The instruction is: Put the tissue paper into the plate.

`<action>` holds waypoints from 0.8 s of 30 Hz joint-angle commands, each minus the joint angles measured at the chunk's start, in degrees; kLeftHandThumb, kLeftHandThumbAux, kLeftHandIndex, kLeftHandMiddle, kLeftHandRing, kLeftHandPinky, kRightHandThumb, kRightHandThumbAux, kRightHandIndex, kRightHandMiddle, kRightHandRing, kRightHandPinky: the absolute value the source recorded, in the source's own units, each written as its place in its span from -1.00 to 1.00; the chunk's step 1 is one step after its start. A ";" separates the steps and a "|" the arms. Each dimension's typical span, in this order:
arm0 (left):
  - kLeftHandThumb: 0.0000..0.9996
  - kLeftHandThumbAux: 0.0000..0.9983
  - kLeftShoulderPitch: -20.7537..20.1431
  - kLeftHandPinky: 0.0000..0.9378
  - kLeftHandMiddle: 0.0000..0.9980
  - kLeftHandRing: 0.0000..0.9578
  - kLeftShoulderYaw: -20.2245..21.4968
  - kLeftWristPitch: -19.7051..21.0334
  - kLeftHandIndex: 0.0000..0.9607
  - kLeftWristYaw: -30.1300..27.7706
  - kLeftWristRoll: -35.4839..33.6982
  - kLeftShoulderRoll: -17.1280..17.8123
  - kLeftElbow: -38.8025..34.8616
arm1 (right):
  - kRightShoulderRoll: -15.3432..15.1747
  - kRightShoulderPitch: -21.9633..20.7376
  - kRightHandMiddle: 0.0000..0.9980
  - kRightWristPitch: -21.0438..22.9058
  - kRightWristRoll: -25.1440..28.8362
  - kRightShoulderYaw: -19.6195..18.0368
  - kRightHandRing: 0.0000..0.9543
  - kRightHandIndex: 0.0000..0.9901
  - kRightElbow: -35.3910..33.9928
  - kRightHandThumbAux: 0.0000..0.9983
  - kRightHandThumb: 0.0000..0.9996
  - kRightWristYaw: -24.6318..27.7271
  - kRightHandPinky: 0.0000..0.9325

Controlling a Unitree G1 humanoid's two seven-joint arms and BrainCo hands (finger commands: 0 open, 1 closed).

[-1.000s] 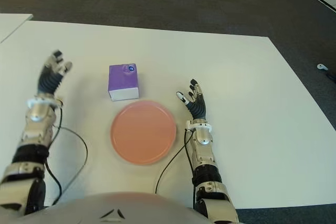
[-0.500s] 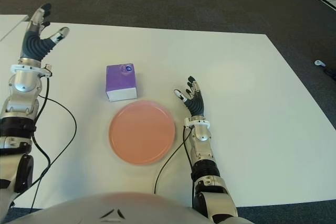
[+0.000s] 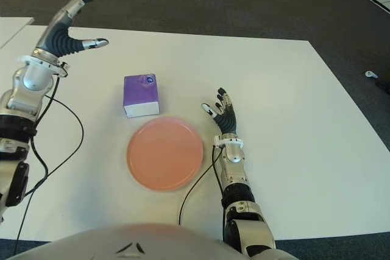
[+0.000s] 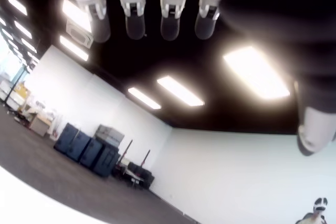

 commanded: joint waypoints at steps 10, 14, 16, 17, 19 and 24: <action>-0.75 -0.14 -4.08 -1.00 -1.00 -1.00 -7.56 -2.54 -1.00 -5.86 1.89 -2.99 7.09 | 1.47 5.43 -1.00 4.38 -0.06 0.40 -1.00 -1.00 6.83 0.23 -1.00 -0.58 -1.00; -0.76 -0.15 -4.83 -1.00 -1.00 -1.00 -9.76 -3.24 -1.00 -7.87 2.97 -1.98 8.52 | 1.40 5.12 -1.00 4.20 -0.19 0.47 -1.00 -1.00 7.25 0.20 -1.00 -0.74 -1.00; -0.76 -0.15 -5.10 -1.00 -1.00 -1.00 -10.86 -3.28 -1.00 -8.22 3.89 -1.93 9.38 | 1.32 4.82 -1.00 4.24 -0.18 0.43 -1.00 -1.00 7.81 0.20 -1.00 -0.77 -1.00; -0.76 -0.15 -5.19 -1.00 -1.00 -1.00 -11.25 -3.25 -1.00 -8.24 4.21 -1.97 9.68 | 1.29 4.73 -1.00 4.28 -0.17 0.41 -1.00 -1.00 8.00 0.19 -1.00 -0.78 -1.00; -0.76 -0.15 -5.28 -1.00 -1.00 -1.00 -11.95 -3.08 -1.00 -8.23 4.83 -2.10 10.13 | 1.26 4.55 -1.00 4.39 -0.13 0.38 -1.00 -1.00 8.33 0.19 -1.00 -0.77 -1.00; -0.76 -0.15 -5.46 -1.00 -1.00 -1.00 -14.75 -2.67 -1.00 -6.69 7.95 -2.76 12.55 | 1.41 4.08 -1.00 4.70 -0.05 0.35 -1.00 -1.00 8.81 0.18 -0.99 -0.87 -1.00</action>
